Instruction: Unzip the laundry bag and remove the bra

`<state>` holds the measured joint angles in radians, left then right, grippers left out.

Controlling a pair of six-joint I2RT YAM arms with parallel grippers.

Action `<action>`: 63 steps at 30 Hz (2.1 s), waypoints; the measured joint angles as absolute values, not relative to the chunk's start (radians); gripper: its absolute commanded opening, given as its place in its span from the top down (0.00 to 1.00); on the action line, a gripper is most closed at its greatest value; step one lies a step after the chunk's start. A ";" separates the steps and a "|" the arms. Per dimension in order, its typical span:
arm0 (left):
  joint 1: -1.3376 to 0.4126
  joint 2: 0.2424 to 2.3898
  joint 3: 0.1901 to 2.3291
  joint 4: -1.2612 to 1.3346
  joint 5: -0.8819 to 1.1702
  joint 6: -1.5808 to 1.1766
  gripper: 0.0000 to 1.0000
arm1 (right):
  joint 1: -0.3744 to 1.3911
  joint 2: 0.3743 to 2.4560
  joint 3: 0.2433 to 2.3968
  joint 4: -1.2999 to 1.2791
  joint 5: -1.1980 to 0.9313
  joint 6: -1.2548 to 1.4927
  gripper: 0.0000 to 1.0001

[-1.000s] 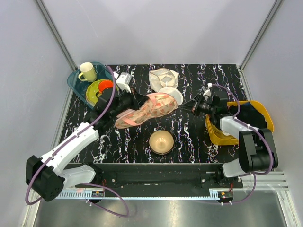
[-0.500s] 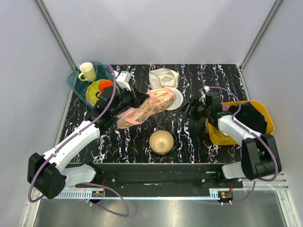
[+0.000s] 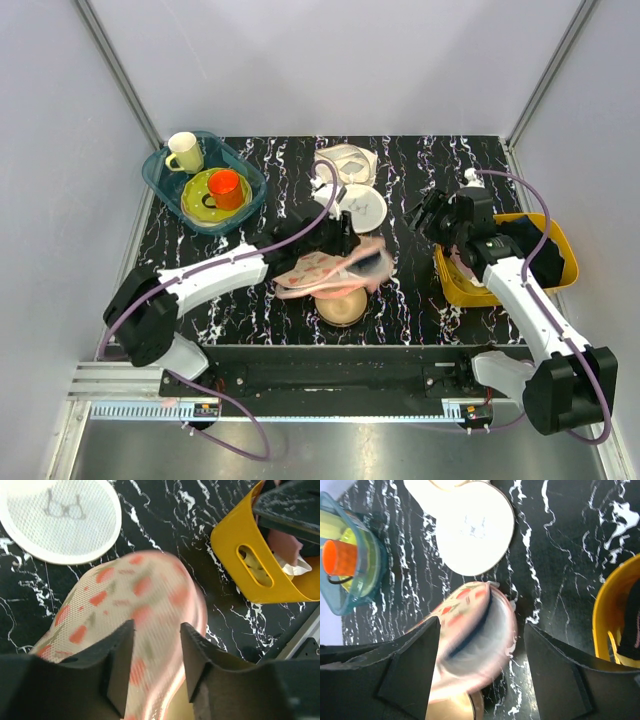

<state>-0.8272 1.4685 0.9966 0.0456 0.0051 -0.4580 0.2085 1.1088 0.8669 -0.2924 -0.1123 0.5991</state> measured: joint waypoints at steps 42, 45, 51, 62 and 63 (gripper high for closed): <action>-0.932 1.551 1.100 -0.354 -0.066 -0.161 0.71 | 0.204 1.065 0.815 -0.326 -0.120 0.579 0.22; -0.931 1.552 1.100 -0.345 -0.083 -0.159 1.00 | 0.200 1.036 0.815 -0.336 -0.113 0.574 0.22; -0.919 1.550 1.130 -0.356 -0.141 -0.165 1.00 | 0.199 1.013 0.815 -0.344 -0.127 0.569 0.22; -0.725 1.382 1.150 -0.277 -0.063 -0.277 1.00 | 0.204 1.102 0.803 -0.244 -0.250 0.588 0.21; -0.722 1.378 1.150 -0.268 -0.054 -0.289 1.00 | 0.207 1.121 0.801 -0.230 -0.262 0.588 0.21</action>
